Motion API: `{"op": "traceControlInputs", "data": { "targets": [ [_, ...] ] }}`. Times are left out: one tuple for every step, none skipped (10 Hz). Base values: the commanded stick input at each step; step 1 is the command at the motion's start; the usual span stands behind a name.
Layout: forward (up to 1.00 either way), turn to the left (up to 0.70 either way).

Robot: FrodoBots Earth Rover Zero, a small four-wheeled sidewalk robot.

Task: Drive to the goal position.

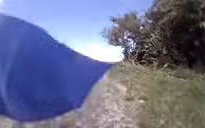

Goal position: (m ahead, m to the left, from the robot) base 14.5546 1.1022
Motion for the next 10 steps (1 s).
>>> {"op": "traceControlInputs", "data": {
  "targets": [
    [0.0,0.0],
    [0.0,0.0],
    [0.0,0.0],
    [0.0,0.0],
    [0.0,0.0],
    [0.0,0.0],
    [0.0,0.0],
    [0.0,0.0],
    [0.0,0.0],
    [0.1,0.04]
  ]
}}
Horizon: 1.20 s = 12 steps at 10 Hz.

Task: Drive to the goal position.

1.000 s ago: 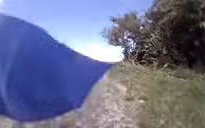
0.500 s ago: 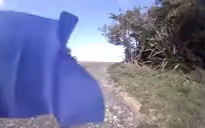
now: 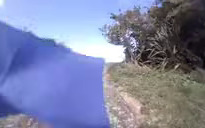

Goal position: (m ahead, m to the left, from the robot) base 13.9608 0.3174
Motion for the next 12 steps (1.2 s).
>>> {"op": "traceControlInputs", "data": {
  "targets": [
    [0.26,0.1],
    [0.41,0.16],
    [0.56,0.22],
    [0.71,0.28],
    [0.86,0.34],
    [1.0,0.39],
    [1.0,0.29],
    [1.0,0.19],
    [1.0,0.15],
    [1.0,0.11],
    [1.0,0.08],
    [1.0,0.05]
  ]
}}
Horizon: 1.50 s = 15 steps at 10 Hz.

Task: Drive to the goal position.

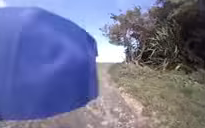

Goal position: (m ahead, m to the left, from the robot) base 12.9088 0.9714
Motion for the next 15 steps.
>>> {"op": "traceControlInputs", "data": {
  "targets": [
    [1.0,0.02],
    [1.0,0.03],
    [1.0,0.11],
    [1.0,0.19],
    [1.0,0.27],
    [1.0,0.34],
    [1.0,0.37],
    [1.0,0.29],
    [1.0,0.2],
    [1.0,0.11],
    [1.0,0.02],
    [1.0,0.0],
    [1.0,0.0],
    [1.0,0.26],
    [1.0,0.34]
  ]
}}
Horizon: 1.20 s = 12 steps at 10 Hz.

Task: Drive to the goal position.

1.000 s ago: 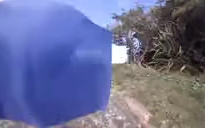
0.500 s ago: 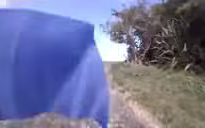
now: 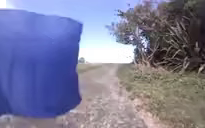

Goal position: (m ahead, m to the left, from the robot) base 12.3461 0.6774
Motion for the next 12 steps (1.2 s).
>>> {"op": "traceControlInputs", "data": {
  "targets": [
    [1.0,0.37],
    [1.0,0.2],
    [1.0,0.04],
    [1.0,0.13],
    [1.0,0.29],
    [1.0,0.27],
    [1.0,0.11],
    [1.0,0.01],
    [1.0,0.05],
    [1.0,0.09],
    [1.0,0.23],
    [1.0,0.37]
  ]
}}
